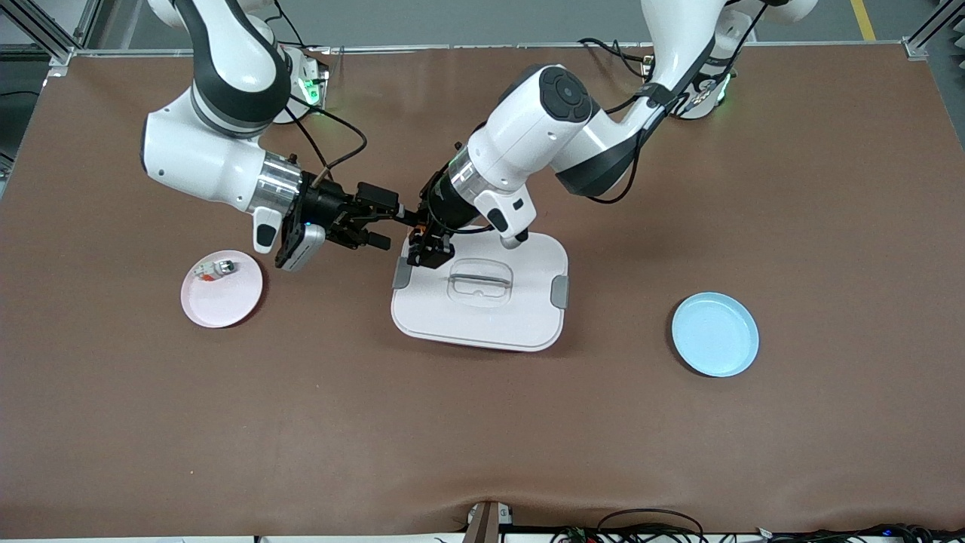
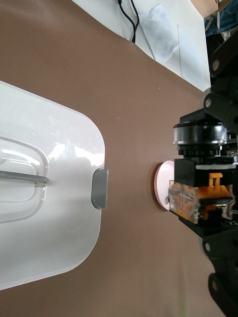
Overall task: Transfer orange switch to right arm and place
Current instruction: 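Close the right gripper on the switch while the left gripper holds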
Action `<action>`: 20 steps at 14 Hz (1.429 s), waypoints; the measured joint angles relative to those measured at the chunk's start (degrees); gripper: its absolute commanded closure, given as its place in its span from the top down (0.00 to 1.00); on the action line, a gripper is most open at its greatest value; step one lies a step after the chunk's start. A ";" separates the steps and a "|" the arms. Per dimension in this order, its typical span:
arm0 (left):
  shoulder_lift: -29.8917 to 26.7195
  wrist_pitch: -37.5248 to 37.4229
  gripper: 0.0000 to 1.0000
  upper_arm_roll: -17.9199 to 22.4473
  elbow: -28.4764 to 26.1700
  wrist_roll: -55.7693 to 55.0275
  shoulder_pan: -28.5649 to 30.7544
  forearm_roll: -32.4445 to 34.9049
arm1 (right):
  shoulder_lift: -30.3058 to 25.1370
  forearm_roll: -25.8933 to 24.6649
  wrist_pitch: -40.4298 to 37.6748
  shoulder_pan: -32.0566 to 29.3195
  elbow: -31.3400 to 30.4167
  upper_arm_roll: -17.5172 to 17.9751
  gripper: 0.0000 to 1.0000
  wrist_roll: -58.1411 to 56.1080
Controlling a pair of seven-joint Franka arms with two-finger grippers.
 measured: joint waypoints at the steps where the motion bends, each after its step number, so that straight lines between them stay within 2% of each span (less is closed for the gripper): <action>1: -0.01 -0.05 0.18 0.00 -0.01 0.02 0.00 0.00 | 0.01 0.38 0.27 0.53 0.03 -0.01 1.00 0.00; 13: -0.02 -0.18 0.18 -0.03 -0.24 0.06 -0.11 0.00 | 1.30 1.78 2.83 2.34 0.08 -0.21 0.98 -3.21; 15: -0.02 -0.18 0.18 -0.03 -0.23 0.06 -0.13 0.00 | 1.30 1.81 2.72 2.34 0.08 -0.22 0.82 -3.21; 18: -0.02 -0.14 0.18 -0.03 -0.23 0.07 -0.18 0.00 | 1.29 1.90 2.42 2.35 0.08 -0.26 0.52 -2.93; 20: -0.02 -0.13 0.18 -0.03 -0.22 0.07 -0.19 0.01 | 1.29 1.91 2.28 2.37 0.08 -0.26 0.38 -2.86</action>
